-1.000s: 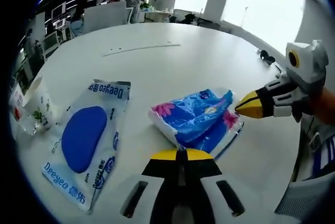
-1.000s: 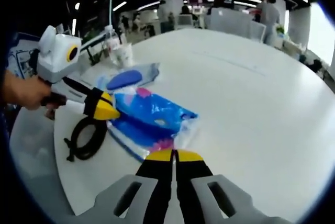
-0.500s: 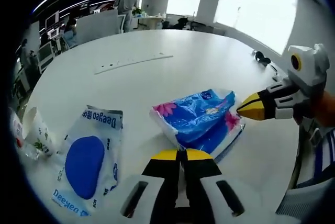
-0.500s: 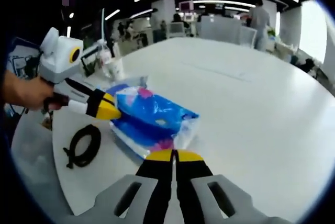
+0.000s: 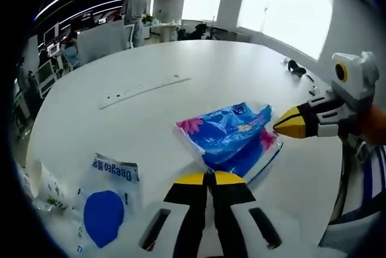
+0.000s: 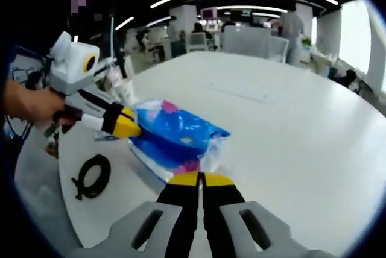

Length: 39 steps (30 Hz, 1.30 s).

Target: Arrange the tabletop items into an orderly group along one side of the table until the central work area is clear of visible clutter.

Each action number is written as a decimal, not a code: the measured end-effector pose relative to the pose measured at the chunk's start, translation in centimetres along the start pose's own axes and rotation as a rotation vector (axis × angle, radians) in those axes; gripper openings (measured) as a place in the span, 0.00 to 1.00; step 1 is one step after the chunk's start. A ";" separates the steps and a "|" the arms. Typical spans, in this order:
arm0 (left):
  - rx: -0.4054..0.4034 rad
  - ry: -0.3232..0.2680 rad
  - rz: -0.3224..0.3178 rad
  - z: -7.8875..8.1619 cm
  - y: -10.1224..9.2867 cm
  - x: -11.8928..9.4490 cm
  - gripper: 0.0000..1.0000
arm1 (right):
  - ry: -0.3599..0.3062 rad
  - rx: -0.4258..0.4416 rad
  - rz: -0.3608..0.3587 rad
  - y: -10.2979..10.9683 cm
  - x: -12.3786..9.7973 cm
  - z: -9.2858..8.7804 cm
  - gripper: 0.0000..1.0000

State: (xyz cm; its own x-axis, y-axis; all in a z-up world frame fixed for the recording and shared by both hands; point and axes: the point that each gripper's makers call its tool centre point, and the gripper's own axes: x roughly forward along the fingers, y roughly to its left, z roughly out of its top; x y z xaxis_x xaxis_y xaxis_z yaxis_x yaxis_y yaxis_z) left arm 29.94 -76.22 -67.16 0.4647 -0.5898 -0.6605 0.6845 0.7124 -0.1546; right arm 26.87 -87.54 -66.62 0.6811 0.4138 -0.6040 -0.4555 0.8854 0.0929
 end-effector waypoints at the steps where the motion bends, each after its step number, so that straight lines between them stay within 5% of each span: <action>1: -0.005 -0.003 -0.002 0.2 0.0 0.1 0.01 | -0.001 0.002 -0.001 -0.1 0.0 0.0 0.00; 25: -0.037 -0.015 -0.031 2.5 -0.5 3.2 0.01 | -0.003 0.004 -0.029 -3.7 0.1 0.5 0.00; 39: -0.063 -0.006 -0.018 2.2 0.0 5.0 0.02 | 0.017 0.005 -0.027 -5.0 1.7 -0.2 0.00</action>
State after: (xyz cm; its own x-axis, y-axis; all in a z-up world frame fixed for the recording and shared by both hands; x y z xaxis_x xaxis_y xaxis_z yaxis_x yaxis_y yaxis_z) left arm 33.55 -80.02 -68.84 0.4561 -0.6046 -0.6531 0.6563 0.7241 -0.2120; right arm 30.14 -91.29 -68.27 0.6832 0.3862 -0.6197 -0.4344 0.8972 0.0803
